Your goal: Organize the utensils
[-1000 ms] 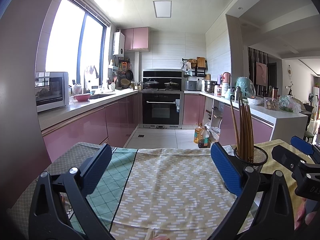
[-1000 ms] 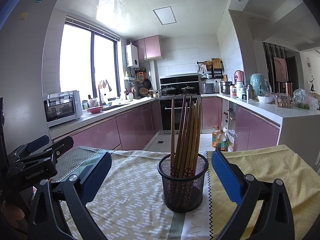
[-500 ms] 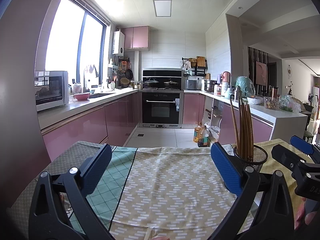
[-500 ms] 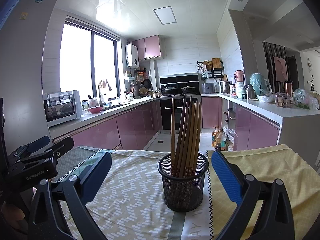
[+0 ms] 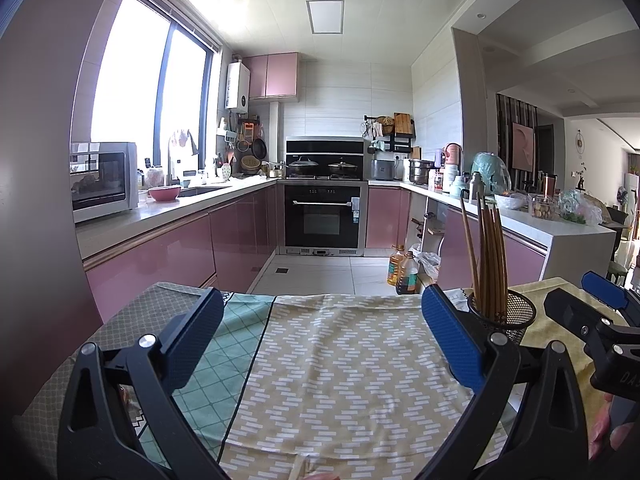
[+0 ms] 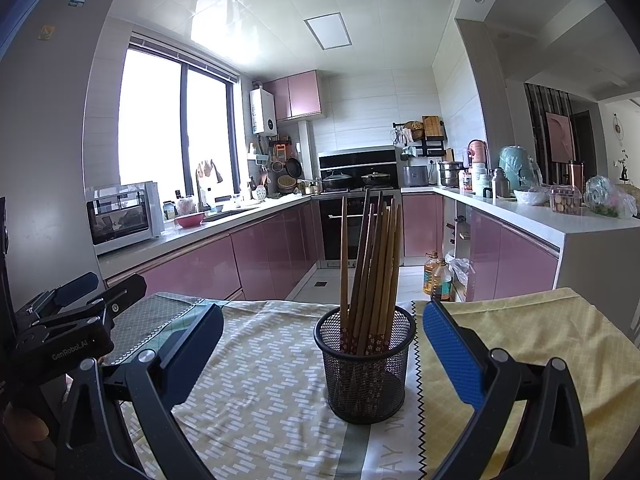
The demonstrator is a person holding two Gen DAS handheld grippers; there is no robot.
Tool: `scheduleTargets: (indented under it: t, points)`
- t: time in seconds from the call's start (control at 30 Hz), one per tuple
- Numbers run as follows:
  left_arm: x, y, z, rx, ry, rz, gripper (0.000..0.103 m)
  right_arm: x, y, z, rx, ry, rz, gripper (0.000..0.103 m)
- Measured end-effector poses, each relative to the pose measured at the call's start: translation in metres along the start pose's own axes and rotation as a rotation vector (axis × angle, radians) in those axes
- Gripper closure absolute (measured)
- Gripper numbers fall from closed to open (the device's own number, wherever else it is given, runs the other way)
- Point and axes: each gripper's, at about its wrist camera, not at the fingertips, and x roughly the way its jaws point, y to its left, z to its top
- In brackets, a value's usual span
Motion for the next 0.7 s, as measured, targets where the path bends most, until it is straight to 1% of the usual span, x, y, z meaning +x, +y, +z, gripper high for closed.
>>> scheduleTargets:
  t: [0.7]
  points:
    - [0.0000, -0.0005, -0.0003, 0.000, 0.001, -0.001, 0.005, -0.0007, -0.0008, 0.0002, 0.003, 0.000, 0.001, 0.007]
